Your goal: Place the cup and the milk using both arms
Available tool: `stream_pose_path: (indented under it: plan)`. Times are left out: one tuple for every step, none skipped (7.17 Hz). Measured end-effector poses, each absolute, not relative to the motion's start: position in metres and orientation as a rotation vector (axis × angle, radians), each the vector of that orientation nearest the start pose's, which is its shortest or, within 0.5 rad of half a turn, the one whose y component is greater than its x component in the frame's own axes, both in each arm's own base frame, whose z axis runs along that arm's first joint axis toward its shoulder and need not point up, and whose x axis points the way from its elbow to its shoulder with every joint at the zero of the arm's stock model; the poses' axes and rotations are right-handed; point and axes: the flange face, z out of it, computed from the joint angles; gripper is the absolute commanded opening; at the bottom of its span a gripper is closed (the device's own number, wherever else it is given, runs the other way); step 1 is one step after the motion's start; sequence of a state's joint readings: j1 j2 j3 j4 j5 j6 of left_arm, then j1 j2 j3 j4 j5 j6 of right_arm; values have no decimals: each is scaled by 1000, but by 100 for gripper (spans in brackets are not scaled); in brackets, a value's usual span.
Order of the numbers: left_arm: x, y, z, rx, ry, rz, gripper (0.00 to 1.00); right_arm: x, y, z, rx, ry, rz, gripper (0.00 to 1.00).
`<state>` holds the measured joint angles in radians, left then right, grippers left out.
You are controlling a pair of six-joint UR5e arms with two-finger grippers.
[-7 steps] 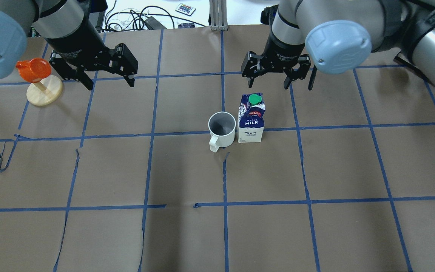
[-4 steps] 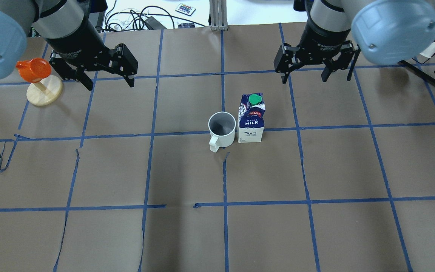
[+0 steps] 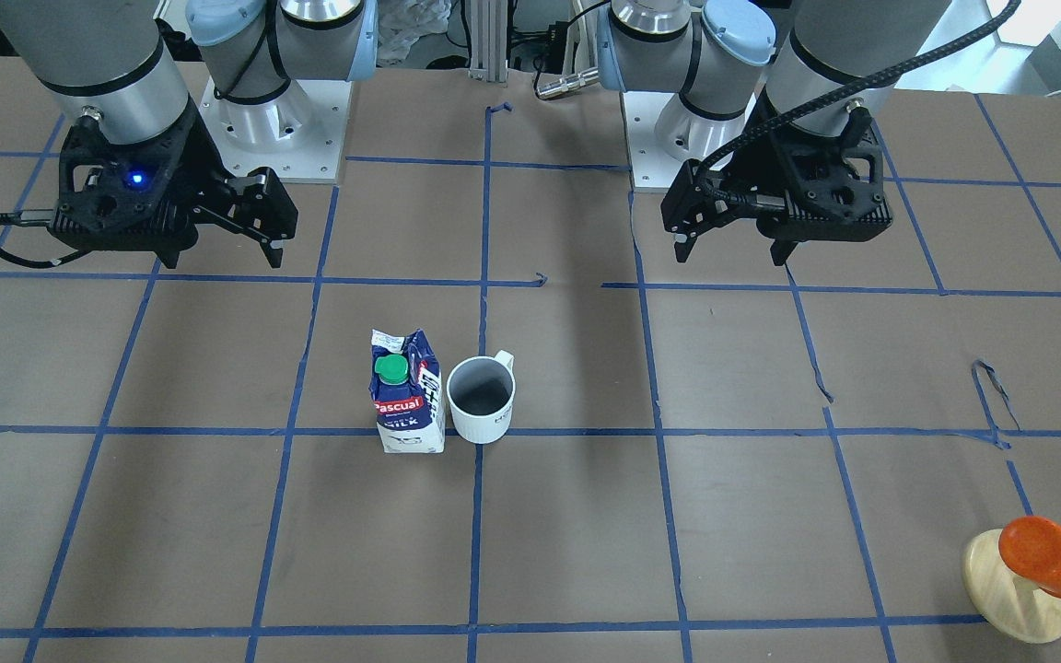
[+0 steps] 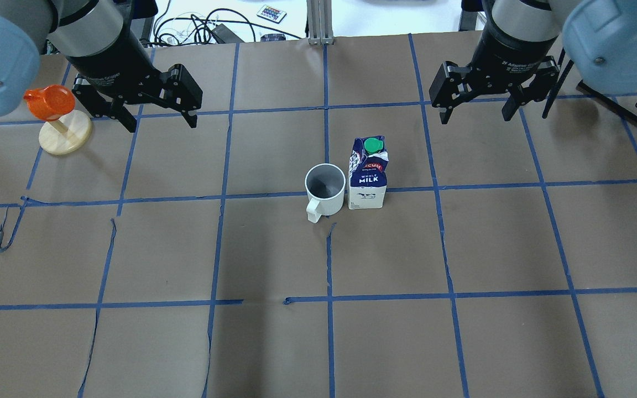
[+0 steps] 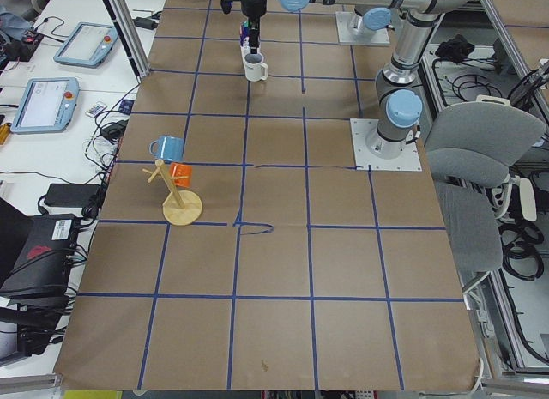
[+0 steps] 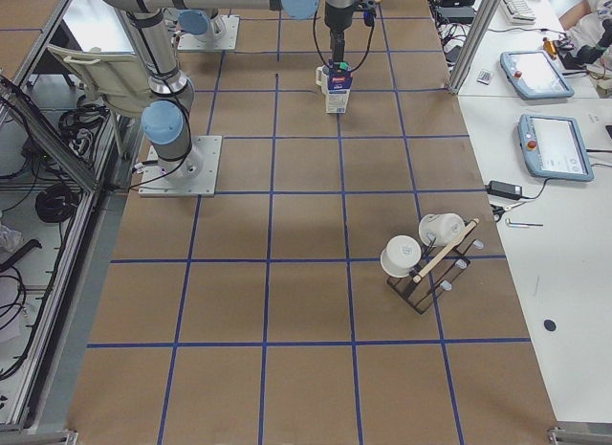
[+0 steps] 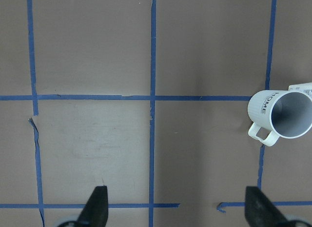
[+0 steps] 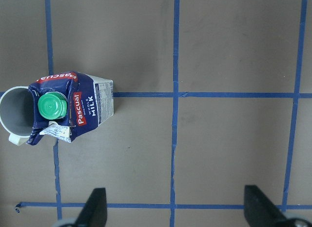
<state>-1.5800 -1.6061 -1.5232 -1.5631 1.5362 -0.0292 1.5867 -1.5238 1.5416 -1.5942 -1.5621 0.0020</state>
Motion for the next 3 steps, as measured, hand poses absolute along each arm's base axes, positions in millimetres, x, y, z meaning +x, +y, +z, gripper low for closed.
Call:
stream_pose_path:
  plan:
    - [-141, -508, 495, -31, 3176, -31, 100, 141, -509, 480, -21, 3145, -1, 100]
    - [-141, -508, 495, -31, 3176, -31, 100, 140, -508, 480, -21, 3152, 4, 100]
    - [-141, -508, 494, -31, 3176, -30, 100, 140, -508, 481, -22, 3156, 3, 100]
